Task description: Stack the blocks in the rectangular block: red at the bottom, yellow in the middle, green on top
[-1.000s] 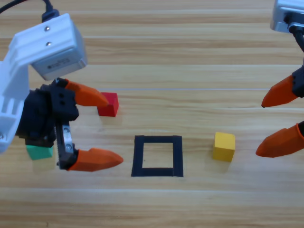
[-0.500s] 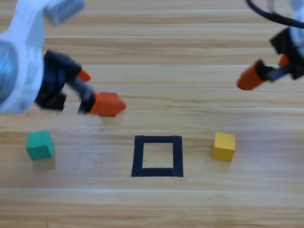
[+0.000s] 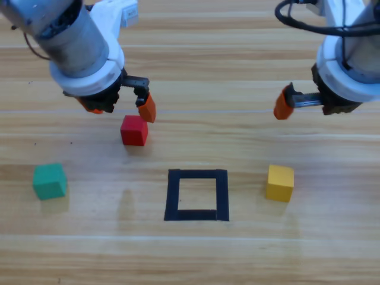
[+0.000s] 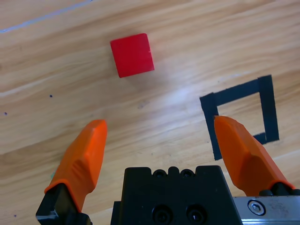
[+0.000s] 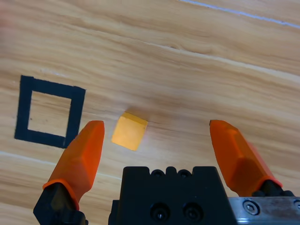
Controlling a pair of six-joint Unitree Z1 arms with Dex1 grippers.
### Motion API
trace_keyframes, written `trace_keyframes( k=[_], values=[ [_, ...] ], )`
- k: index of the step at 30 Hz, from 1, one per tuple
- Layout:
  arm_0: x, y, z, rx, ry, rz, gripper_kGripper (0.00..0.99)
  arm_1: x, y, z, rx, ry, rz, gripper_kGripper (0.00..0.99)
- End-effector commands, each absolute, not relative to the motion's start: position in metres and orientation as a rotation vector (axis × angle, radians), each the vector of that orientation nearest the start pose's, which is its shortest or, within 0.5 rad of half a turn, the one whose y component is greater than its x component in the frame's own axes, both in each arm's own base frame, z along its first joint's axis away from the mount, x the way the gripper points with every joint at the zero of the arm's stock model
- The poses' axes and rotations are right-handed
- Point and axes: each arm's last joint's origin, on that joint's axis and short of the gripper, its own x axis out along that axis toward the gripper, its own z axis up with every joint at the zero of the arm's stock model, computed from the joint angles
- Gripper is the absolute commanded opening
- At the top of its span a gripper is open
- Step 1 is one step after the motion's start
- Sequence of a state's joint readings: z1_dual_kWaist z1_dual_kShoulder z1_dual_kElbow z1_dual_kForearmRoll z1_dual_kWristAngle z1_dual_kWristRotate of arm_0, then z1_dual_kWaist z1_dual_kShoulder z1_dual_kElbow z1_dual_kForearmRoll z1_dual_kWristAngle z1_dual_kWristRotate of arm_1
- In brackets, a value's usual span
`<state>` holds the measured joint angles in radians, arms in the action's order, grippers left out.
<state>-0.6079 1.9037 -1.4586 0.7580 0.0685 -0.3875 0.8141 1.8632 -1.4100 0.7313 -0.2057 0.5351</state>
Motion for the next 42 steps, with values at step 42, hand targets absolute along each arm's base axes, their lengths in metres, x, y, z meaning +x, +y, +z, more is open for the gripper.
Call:
trace_keyframes(
  k=[42],
  values=[
    [0.421,-0.237,0.167,0.078,1.499,0.006,0.905,0.266,0.306,0.141,-0.078,1.561,0.033,0.833]
  ],
)
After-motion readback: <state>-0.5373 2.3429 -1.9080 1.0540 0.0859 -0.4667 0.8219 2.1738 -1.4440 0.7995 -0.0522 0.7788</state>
